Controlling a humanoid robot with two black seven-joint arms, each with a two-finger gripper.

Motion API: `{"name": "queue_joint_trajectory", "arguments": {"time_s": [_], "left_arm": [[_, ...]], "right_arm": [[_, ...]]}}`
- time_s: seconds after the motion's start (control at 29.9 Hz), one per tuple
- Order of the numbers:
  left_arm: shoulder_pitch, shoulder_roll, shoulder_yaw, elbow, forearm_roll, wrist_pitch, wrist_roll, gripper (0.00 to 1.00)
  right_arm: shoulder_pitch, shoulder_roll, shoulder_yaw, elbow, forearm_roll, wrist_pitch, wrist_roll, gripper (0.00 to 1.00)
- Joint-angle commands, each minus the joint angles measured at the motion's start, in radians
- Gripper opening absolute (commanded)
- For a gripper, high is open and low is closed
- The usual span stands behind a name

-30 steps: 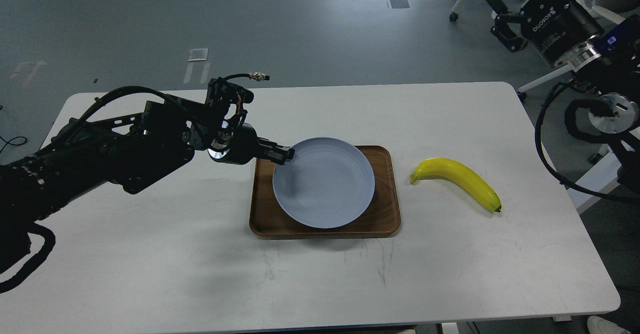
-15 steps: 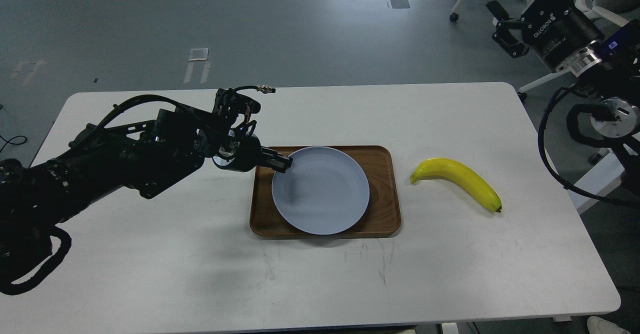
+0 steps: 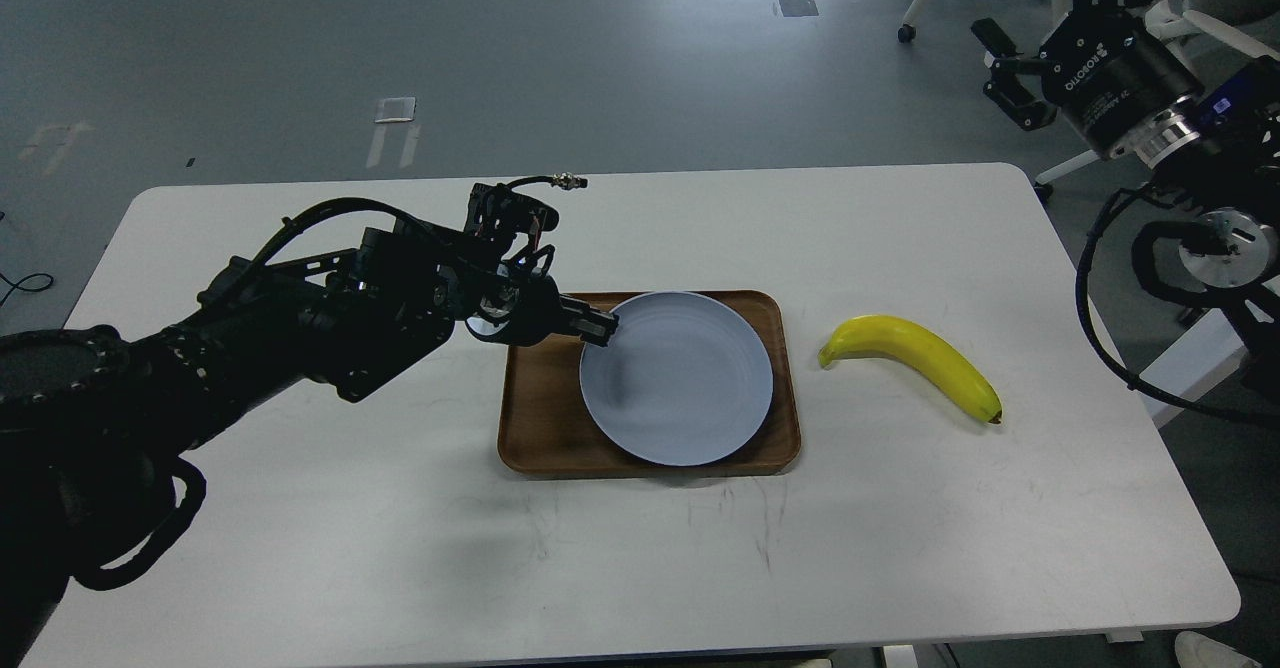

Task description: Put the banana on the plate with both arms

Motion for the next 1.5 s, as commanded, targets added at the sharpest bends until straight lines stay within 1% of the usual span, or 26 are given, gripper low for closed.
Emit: {"name": "queue_joint_trajectory", "arguments": {"time_s": [0.0, 0.2, 0.7, 0.73, 0.77, 0.84, 0.87, 0.9, 0.94, 0.97, 1.0, 1.04, 1.1, 1.14, 1.2, 1.3, 1.37, 1.44, 1.47], "left_arm": [[0.0, -0.014, 0.0, 0.037, -0.002, 0.002, -0.004, 0.0], [0.002, -0.013, 0.0, 0.057, -0.005, 0.002, -0.007, 0.0], [0.011, -0.008, 0.002, 0.059, -0.005, 0.009, -0.005, 0.0], [0.011, -0.01, 0.002, 0.059, -0.005, 0.009, -0.005, 0.11], [0.011, -0.013, 0.002, 0.059, -0.005, 0.009, -0.005, 0.28], [0.011, -0.013, 0.002, 0.059, -0.005, 0.009, -0.005, 0.35], [0.011, -0.014, 0.002, 0.059, -0.005, 0.009, -0.005, 0.41], [0.011, -0.014, 0.002, 0.059, -0.005, 0.009, -0.005, 0.44], [0.011, -0.014, 0.002, 0.059, -0.007, 0.009, -0.005, 0.53], [0.009, -0.014, 0.0, 0.059, -0.007, 0.009, -0.005, 0.59], [0.008, -0.016, 0.0, 0.057, -0.008, 0.009, -0.007, 0.7], [0.003, -0.014, 0.0, 0.056, -0.019, 0.009, -0.007, 0.79], [0.002, -0.014, 0.0, 0.054, -0.038, 0.007, -0.008, 0.85], [-0.001, -0.013, 0.0, 0.053, -0.059, 0.006, -0.008, 0.93], [-0.01, -0.003, -0.003, 0.047, -0.094, -0.002, -0.008, 0.96], [-0.055, 0.01, -0.005, 0.045, -0.159, -0.005, -0.01, 0.97], [-0.084, 0.033, -0.014, 0.045, -0.261, -0.007, -0.011, 0.97], [-0.099, 0.088, -0.017, 0.045, -0.507, -0.013, -0.011, 0.97], [-0.101, 0.101, -0.017, 0.045, -0.578, -0.017, -0.011, 0.97]], "right_arm": [[-0.001, -0.001, 0.001, 0.001, 0.0, 0.0, 0.0, 1.0], [-0.007, -0.001, 0.001, 0.002, 0.0, 0.0, 0.001, 1.0], [-0.007, -0.003, 0.0, 0.002, 0.0, 0.0, 0.001, 1.0], [-0.007, -0.003, 0.0, 0.002, 0.0, 0.0, 0.001, 1.0], [-0.007, -0.003, 0.001, 0.002, 0.0, 0.0, 0.001, 1.0], [-0.007, -0.003, 0.0, 0.002, 0.0, 0.0, 0.001, 1.0], [-0.007, -0.005, 0.001, 0.002, 0.0, 0.0, 0.001, 1.0], [-0.007, -0.008, 0.001, 0.002, 0.0, 0.0, 0.001, 1.0], [-0.007, -0.015, 0.001, 0.002, 0.0, 0.0, 0.001, 1.0], [-0.007, -0.018, 0.0, 0.004, 0.0, 0.0, 0.001, 1.0], [-0.007, -0.02, 0.0, 0.005, 0.0, 0.0, 0.001, 1.0], [-0.007, -0.021, 0.0, 0.005, 0.001, 0.0, 0.001, 1.0], [-0.007, -0.021, 0.0, 0.005, 0.001, 0.0, 0.001, 1.0], [-0.007, -0.024, 0.0, 0.005, 0.0, 0.0, 0.001, 1.0], [-0.007, -0.031, 0.0, 0.005, 0.001, 0.0, 0.001, 1.0], [-0.007, -0.043, 0.0, 0.007, 0.001, 0.0, 0.001, 1.0], [-0.01, -0.063, 0.0, 0.008, 0.001, 0.0, 0.001, 1.0], [-0.025, -0.093, -0.002, 0.01, 0.001, 0.0, 0.001, 1.0], [-0.031, -0.097, -0.003, 0.013, 0.003, 0.0, 0.001, 1.0]]}}
